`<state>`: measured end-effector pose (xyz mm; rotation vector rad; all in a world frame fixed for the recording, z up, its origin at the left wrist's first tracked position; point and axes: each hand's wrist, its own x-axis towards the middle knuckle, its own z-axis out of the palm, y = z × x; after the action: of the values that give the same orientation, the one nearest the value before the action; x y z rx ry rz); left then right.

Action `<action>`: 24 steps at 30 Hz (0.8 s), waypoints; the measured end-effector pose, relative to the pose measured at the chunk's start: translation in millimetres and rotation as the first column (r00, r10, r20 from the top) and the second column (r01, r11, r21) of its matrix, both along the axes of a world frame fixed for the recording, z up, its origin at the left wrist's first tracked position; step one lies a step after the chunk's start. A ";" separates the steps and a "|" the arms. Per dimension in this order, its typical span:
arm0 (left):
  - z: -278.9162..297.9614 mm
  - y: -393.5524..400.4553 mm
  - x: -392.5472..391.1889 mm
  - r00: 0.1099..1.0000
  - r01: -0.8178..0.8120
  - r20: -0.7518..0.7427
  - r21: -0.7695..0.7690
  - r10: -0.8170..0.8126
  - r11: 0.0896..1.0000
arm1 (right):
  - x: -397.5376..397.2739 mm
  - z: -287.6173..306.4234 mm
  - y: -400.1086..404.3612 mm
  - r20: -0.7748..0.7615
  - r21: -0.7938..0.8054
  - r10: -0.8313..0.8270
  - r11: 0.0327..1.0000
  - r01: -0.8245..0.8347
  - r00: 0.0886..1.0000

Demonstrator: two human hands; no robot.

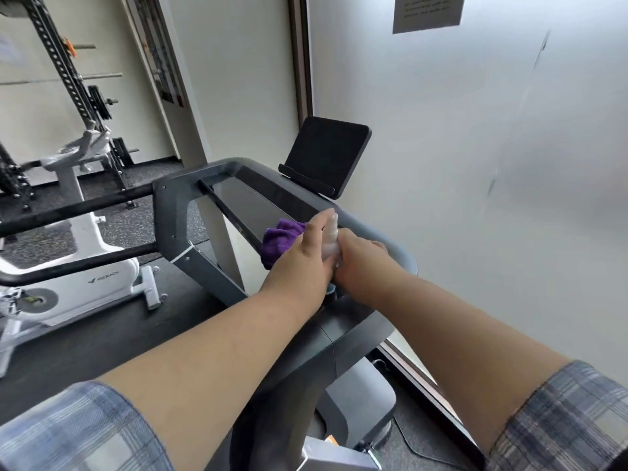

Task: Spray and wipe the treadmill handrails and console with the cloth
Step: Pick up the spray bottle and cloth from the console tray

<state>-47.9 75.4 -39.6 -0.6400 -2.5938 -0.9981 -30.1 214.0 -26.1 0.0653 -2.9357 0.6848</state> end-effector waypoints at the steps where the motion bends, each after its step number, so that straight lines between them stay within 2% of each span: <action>1: 2.5 -5.1 0.1 1.000 0.003 0.001 0.025 -0.003 1.000 | 1.0 6.6 -5.2 0.014 -0.044 0.019 0.999 -0.019 1.000; 6: 14.4 -32.0 -9.2 0.999 -0.042 0.037 0.038 0.041 0.998 | -2.0 38.4 -31.2 0.134 -0.046 0.188 0.982 -0.184 0.973; 11: 12.2 -51.2 -16.6 0.995 -0.097 0.025 0.087 0.096 0.991 | -21.6 30.5 -30.5 0.059 -0.127 0.237 0.965 -0.228 0.970; 14: 4.6 -62.4 -26.7 0.984 -0.177 0.019 0.087 0.176 0.980 | -47.5 23.9 -6.2 0.040 -0.147 -0.010 0.989 0.016 0.999; 16: -0.4 -67.5 -32.0 0.977 -0.215 0.021 0.037 0.214 0.976 | -61.9 16.7 6.1 0.109 -0.116 -0.156 0.979 0.168 0.982; 20: -7.8 -66.1 -41.3 0.978 -0.204 0.019 -0.145 0.209 0.968 | -76.8 2.9 -2.1 0.291 -0.174 -0.225 0.943 0.283 0.930; 24: -11.2 -56.6 -48.2 0.984 -0.165 0.036 -0.203 0.176 0.965 | -95.2 -0.9 -17.2 0.290 -0.174 -0.254 0.934 0.312 0.923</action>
<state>-96.1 18.8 -50.8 -0.4296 -2.7644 -0.7186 -125.3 196.8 -27.0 -0.5041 -2.9939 1.0286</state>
